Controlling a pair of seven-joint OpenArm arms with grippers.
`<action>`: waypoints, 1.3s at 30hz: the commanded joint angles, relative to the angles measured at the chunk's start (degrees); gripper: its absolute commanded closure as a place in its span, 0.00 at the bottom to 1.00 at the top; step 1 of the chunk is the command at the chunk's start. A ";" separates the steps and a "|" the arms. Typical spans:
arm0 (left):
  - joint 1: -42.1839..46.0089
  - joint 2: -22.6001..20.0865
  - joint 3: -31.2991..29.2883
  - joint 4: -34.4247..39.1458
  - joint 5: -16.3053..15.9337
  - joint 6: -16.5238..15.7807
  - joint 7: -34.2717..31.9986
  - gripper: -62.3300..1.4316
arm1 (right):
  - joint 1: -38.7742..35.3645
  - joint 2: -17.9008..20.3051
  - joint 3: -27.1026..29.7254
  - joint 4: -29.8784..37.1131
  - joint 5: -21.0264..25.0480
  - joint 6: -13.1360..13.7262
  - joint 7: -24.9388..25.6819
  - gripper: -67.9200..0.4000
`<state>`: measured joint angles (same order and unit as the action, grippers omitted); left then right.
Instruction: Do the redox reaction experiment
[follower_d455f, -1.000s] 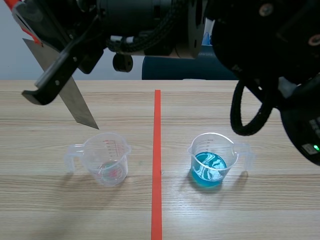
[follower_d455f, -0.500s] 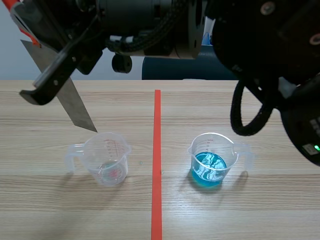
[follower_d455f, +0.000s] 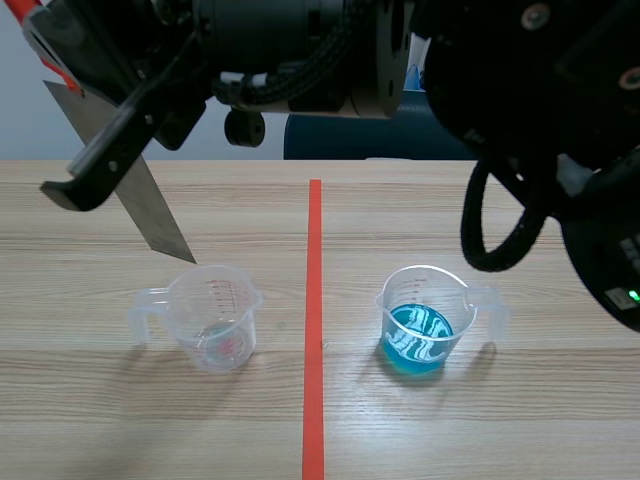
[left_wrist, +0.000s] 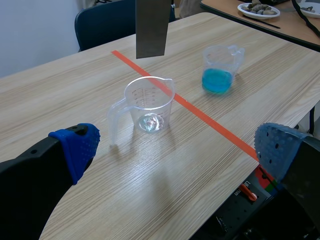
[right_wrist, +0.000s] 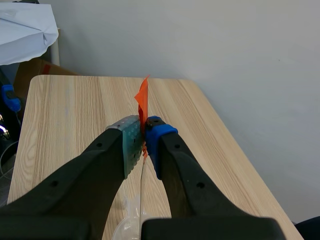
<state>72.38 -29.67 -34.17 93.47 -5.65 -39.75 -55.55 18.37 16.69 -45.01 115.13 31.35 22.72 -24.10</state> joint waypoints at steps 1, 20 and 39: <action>-0.55 0.44 -0.31 0.22 -0.72 -0.13 -0.72 0.00 | 0.66 -0.17 0.50 0.33 0.44 -0.42 0.83 0.99; -2.08 0.44 -0.31 0.22 -0.57 -0.13 0.11 0.00 | 0.55 0.85 0.50 0.33 0.44 -0.42 1.01 0.99; -2.08 0.42 -0.31 0.22 -0.57 -0.13 0.11 0.00 | -10.47 20.87 17.84 0.66 10.54 5.49 13.66 0.98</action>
<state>70.46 -29.69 -34.17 93.47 -5.48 -39.66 -54.50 7.97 36.64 -27.92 115.13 41.06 28.36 -11.66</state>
